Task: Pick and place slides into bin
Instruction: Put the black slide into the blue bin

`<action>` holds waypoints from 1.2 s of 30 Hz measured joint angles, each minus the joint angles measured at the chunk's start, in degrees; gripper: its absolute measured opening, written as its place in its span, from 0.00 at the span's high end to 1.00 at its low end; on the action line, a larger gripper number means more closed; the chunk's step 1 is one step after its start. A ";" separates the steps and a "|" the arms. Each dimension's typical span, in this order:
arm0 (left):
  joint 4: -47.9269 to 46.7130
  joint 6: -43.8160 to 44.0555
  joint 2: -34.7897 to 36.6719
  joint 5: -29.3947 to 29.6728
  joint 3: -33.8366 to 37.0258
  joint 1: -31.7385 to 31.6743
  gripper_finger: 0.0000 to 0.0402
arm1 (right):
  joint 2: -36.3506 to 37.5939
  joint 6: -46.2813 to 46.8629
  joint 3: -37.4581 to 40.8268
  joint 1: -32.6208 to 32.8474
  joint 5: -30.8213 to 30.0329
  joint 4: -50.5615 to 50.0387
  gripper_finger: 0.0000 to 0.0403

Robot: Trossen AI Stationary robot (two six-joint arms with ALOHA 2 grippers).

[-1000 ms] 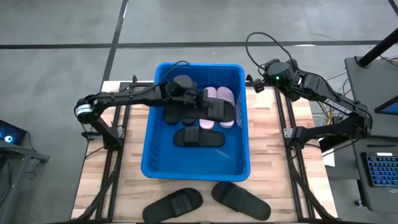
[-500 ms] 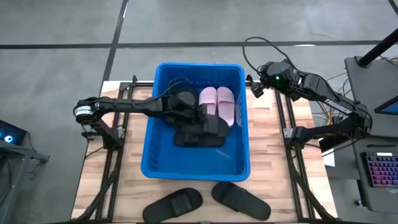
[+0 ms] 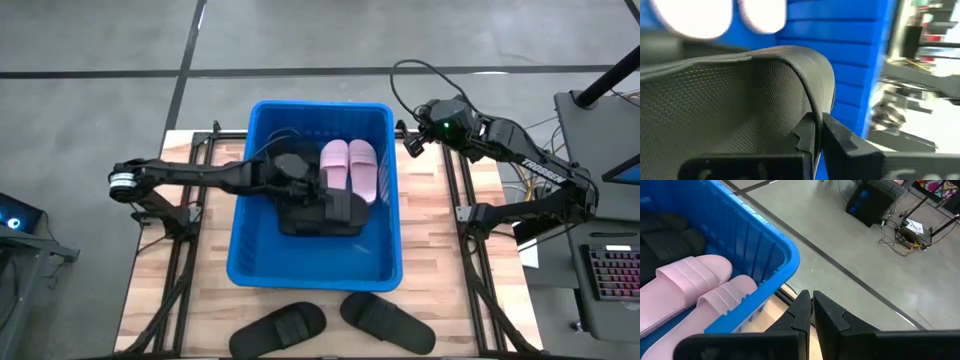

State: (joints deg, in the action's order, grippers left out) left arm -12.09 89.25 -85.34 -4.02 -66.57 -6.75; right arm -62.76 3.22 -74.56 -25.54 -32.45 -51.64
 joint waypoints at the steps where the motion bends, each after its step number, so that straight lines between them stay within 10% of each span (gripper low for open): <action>1: -1.00 0.43 0.31 0.36 0.39 0.34 1.00 | 0.00 -0.01 0.00 0.00 0.00 -0.02 0.97; 11: 1.28 0.78 0.26 4.80 6.17 0.37 1.00 | 0.00 0.74 0.00 0.01 0.02 -0.15 0.97; 19: 21.77 7.07 0.35 7.17 16.72 1.08 1.00 | 0.00 0.57 0.00 0.01 -0.08 -0.90 0.97; 36: 21.27 6.98 0.90 7.39 20.64 1.23 0.97 | 0.00 -0.02 0.04 0.01 -0.09 -0.89 0.97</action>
State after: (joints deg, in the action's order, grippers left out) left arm 9.18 96.23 -84.44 3.37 -45.92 -5.52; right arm -62.76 3.20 -74.52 -25.54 -32.53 -52.53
